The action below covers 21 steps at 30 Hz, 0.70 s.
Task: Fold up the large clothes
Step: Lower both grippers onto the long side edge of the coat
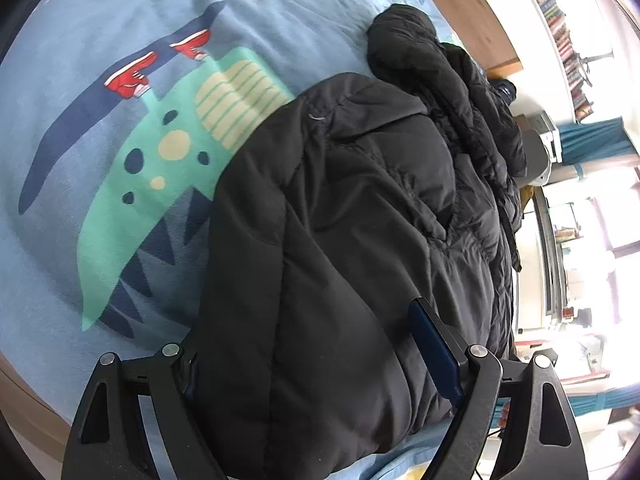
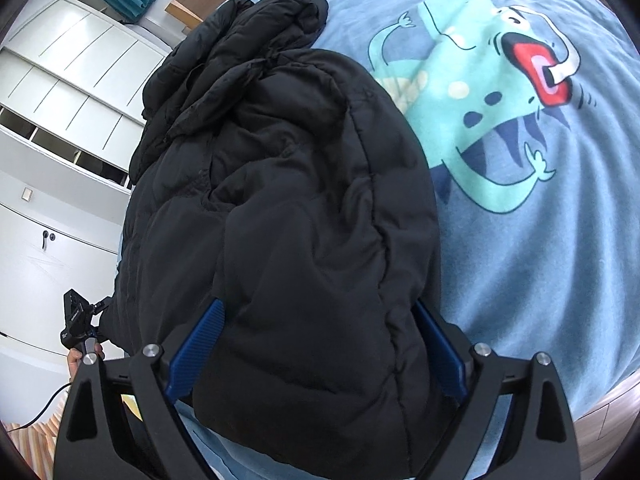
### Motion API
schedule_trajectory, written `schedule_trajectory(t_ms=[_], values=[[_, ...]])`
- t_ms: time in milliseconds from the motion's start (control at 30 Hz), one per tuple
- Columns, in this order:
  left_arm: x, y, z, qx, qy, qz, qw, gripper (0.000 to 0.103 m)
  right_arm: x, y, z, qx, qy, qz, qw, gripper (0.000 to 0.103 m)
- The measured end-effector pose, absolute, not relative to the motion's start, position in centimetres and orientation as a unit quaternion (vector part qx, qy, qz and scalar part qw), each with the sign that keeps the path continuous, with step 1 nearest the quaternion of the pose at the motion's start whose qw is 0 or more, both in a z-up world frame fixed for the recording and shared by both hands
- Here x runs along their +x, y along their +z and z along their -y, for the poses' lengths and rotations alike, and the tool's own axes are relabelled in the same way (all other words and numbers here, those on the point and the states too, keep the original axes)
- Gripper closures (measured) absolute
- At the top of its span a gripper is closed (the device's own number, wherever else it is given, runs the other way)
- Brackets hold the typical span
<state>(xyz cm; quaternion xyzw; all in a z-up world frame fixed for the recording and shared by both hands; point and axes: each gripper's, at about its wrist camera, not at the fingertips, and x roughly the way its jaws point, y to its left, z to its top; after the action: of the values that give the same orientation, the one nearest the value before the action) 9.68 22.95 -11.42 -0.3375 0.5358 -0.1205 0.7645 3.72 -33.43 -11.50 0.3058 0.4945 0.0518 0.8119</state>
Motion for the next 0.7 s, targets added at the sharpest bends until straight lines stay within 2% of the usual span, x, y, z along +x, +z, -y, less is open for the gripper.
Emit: schedule_trajectory(t_ms=[433, 700], values=[[9.1, -11.0, -22.4, -0.337, -0.128, -0.525, 0.771, 0.028, 4.3, -11.4, 32.8, 0.314, 0.073, -0.500, 0.804, 0.009], [8.5, -10.8, -22.9, -0.330, -0.118, -0.520, 0.779, 0.042, 4.7, -11.1, 32.4, 0.318, 0.066, -0.501, 0.802, 0.010]])
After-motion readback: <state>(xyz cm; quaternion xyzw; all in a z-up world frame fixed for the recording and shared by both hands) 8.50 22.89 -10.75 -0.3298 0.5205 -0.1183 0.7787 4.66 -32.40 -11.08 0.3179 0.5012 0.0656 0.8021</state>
